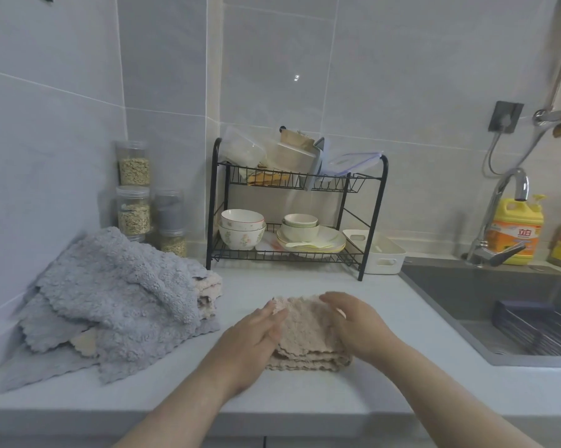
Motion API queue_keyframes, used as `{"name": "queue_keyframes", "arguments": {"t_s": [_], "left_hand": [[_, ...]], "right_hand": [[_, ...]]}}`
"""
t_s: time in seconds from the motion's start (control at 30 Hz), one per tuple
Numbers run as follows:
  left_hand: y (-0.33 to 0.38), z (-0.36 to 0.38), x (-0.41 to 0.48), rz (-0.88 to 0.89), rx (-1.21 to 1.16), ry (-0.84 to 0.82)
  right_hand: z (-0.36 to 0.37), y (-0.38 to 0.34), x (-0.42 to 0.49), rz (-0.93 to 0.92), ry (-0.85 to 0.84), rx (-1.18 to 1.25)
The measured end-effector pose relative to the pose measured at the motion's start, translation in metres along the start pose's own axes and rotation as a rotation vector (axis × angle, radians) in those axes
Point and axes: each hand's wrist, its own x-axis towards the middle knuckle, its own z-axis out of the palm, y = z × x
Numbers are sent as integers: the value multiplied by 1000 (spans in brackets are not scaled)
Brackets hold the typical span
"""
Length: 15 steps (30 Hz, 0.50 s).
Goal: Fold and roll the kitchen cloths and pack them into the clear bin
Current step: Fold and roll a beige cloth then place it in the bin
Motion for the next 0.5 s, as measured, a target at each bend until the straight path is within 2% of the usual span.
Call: {"name": "queue_keyframes", "arguments": {"t_s": [0.13,0.3,0.43,0.5], "left_hand": [[1,2,3,19,111,-43],[0,2,0,-54,56,-25],[3,3,0,-70,75,34],[4,3,0,-63,64,48]], "right_hand": [[16,27,-10,-30,-168,-51],[20,32,-7,-53,-262,-210],[20,31,-7,-22,-248,-194],[20,29,-11,91,-136,-102]]}}
